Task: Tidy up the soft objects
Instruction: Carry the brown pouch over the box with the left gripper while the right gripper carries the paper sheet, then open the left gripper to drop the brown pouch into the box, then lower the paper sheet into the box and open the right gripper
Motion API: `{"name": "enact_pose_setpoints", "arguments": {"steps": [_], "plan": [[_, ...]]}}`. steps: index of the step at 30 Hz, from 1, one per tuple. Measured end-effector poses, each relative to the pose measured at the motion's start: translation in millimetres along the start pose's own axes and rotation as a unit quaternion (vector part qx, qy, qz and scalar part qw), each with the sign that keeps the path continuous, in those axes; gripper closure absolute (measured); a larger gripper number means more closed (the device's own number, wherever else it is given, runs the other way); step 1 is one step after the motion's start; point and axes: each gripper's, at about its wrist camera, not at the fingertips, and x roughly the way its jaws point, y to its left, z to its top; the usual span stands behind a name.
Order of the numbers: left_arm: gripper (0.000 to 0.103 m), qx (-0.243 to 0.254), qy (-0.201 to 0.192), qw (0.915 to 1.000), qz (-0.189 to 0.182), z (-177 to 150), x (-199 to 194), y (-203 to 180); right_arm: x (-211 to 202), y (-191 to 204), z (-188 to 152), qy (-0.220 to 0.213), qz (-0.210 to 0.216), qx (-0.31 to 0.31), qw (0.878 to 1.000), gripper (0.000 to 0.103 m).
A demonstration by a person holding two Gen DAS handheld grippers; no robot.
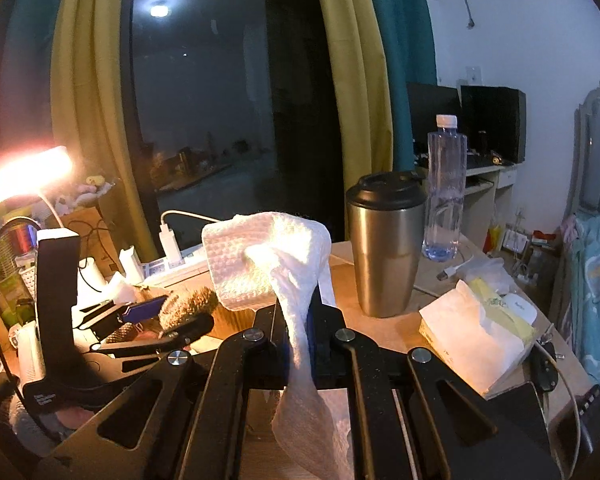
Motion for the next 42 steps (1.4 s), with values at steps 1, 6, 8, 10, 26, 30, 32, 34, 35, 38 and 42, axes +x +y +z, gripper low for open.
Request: {"name": "enact_pose_setpoints", "arguments": {"steps": [1,6,8,10,26,30,32,34,35,38,42], "plan": [[0.034,-0.002,0.000,1.0000,-0.001,0,0,1,1,-1,-1,0.001,-0.001,0.001,1.000,0.096],[0.028,-0.003,-0.004,1.0000,-0.005,0,-4,3,4,-1,-1,0.004,-0.005,0.001,1.000,0.096],[0.028,-0.004,-0.010,0.9999,-0.008,1,-14,6,2,3,0,0.004,-0.005,-0.002,1.000,0.096],[0.028,-0.008,-0.018,0.9998,-0.007,1,-25,8,1,7,1,0.003,-0.004,-0.006,1.000,0.096],[0.027,-0.051,-0.057,0.9969,0.017,-10,-95,78,2,71,12,0.005,0.027,-0.050,0.998,0.096],[0.027,-0.063,-0.065,0.9956,0.025,-16,-103,97,8,89,13,0.011,0.036,-0.063,0.997,0.096],[0.027,-0.069,-0.065,0.9951,0.026,-19,-105,107,11,97,13,0.015,0.039,-0.069,0.997,0.096],[0.027,-0.074,-0.065,0.9947,0.027,-21,-106,113,16,105,12,0.021,0.043,-0.075,0.996,0.096],[0.027,-0.078,-0.064,0.9945,0.027,-23,-105,117,19,108,11,0.024,0.045,-0.078,0.996,0.096],[0.027,-0.085,-0.061,0.9942,0.027,-28,-103,124,28,118,6,0.038,0.048,-0.085,0.995,0.096],[0.027,-0.083,-0.054,0.9948,0.023,-32,-101,127,43,126,-1,0.056,0.051,-0.091,0.993,0.096]]}}
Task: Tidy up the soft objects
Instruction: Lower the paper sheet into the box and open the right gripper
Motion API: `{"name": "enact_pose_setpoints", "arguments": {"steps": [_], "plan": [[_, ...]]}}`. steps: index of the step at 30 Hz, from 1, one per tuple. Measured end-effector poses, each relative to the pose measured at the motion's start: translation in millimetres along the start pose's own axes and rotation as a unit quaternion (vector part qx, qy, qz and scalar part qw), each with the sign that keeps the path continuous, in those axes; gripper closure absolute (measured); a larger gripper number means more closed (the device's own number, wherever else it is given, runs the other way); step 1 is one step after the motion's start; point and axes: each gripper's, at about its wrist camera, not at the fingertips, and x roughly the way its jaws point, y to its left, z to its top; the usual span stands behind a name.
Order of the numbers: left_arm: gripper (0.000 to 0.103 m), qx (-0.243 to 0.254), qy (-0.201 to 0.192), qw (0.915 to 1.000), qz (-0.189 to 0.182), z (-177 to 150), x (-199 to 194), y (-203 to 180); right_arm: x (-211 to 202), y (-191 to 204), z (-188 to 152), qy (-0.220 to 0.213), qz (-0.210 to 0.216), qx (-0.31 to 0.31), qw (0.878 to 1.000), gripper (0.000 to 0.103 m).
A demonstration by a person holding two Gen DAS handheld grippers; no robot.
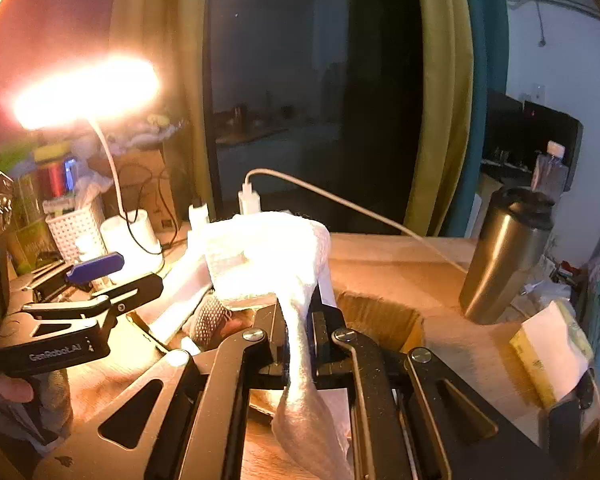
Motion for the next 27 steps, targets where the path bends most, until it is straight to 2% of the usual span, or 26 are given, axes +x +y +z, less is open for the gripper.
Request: {"name": "enact_pose_setpoints", "arguments": {"steps": [19,27], "plan": [[0.027,-0.005,0.037,0.9993,-0.005,-14,30,8,57,6,-34,0.076,0.004,0.003,0.997,0.096],[0.027,0.004,0.039,0.9992,0.000,-18,31,6,73,4,-45,0.104,0.001,0.011,0.994,0.096]]}}
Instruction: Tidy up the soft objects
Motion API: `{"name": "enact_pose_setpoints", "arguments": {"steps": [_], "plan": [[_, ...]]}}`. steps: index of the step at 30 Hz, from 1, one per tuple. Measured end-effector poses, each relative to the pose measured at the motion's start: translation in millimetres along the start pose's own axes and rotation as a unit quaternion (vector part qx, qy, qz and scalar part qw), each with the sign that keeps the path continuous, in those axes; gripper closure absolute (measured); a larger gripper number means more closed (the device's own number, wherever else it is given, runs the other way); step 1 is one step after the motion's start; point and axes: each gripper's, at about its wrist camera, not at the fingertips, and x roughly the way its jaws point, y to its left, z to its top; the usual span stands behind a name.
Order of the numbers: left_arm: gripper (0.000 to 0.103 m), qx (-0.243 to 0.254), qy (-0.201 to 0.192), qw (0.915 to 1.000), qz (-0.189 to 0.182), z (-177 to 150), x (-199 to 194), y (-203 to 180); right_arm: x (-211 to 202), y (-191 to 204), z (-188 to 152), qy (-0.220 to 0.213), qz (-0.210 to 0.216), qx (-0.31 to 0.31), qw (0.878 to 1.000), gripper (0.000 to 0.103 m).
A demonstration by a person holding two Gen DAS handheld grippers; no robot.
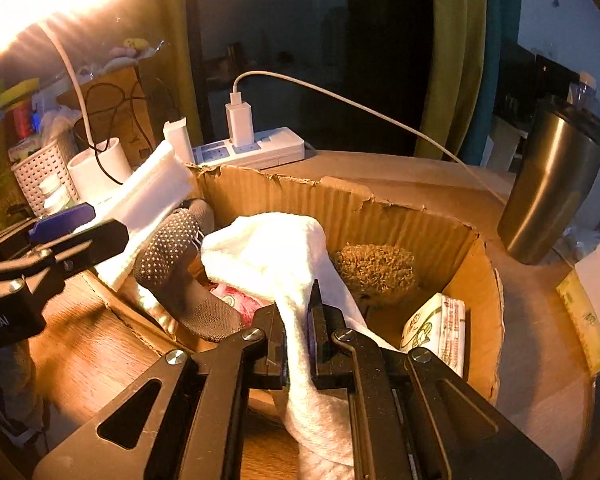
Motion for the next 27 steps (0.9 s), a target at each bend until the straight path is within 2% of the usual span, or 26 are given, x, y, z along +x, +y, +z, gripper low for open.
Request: {"name": "enact_pose_setpoints", "arguments": {"steps": [2,5,7,9,18,27], "plan": [[0.027,0.002,0.000,1.0000,0.000,0,0,-1,-1,0,0,0.001,-0.002,0.001,1.000,0.095],[0.027,0.006,-0.004,1.0000,0.002,0,-2,-2,-3,-1,0,0.001,-0.004,0.003,1.000,0.087],[0.027,0.007,-0.005,1.0000,0.002,0,-3,-3,-6,0,0,-0.001,-0.001,0.004,1.000,0.072],[0.027,0.008,-0.007,0.9999,0.003,1,-5,-4,-11,0,2,-0.008,0.002,0.005,1.000,0.066],[0.027,0.019,-0.027,0.9995,0.001,6,-24,-12,-34,-2,6,-0.027,-0.005,0.008,1.000,0.058],[0.027,0.029,-0.047,0.9985,-0.002,9,-49,-23,-65,-4,4,-0.052,-0.014,0.012,0.998,0.056]]}}
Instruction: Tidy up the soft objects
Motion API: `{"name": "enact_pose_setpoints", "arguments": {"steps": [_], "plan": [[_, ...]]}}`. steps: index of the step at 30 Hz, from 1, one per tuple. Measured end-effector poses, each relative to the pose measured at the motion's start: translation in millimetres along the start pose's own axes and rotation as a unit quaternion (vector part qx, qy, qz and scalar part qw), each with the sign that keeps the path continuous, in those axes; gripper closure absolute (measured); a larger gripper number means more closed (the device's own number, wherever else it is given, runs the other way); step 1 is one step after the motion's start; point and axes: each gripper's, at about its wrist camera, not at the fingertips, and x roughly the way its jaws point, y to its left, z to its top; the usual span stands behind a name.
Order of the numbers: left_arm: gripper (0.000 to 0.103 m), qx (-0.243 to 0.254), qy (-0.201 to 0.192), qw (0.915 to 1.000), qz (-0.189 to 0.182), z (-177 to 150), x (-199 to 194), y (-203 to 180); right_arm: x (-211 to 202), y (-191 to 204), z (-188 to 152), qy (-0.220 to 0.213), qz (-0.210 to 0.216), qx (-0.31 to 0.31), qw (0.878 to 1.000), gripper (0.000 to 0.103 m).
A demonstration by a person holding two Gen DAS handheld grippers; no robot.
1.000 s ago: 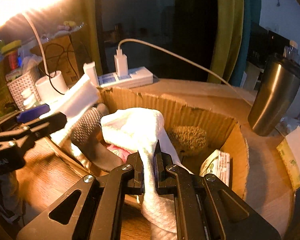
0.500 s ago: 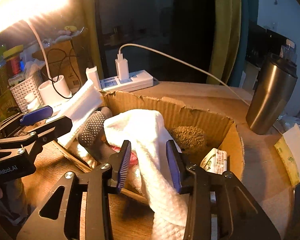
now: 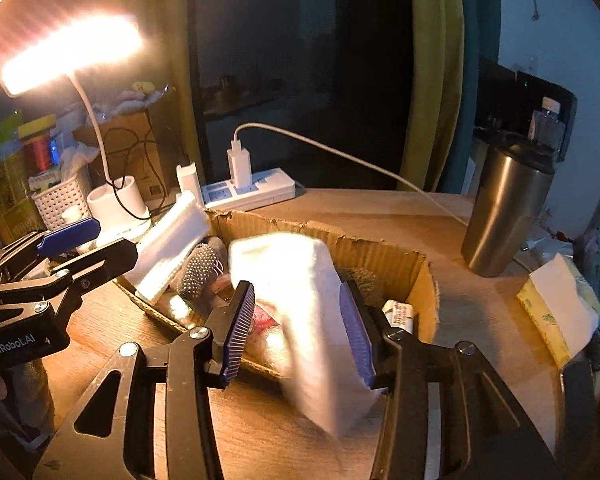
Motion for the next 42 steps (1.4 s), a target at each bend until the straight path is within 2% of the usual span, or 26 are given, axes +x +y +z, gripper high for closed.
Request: {"name": "enact_pose_setpoints", "arguments": {"steps": [6,10,26,42], "plan": [[0.027,0.007,-0.014,0.9999,-0.006,3,-18,-9,-23,-2,0,-0.017,-0.009,0.002,1.000,0.054],[0.027,0.011,-0.024,0.9996,-0.009,6,-31,-14,-36,-2,1,-0.029,-0.016,0.004,0.999,0.044],[0.027,0.029,-0.066,0.9970,-0.026,15,-84,-37,-101,3,3,-0.080,-0.041,0.002,0.996,0.043],[0.027,0.036,-0.102,0.9935,-0.038,10,-142,-56,-171,10,-7,-0.126,-0.060,0.000,0.990,0.043]]}}
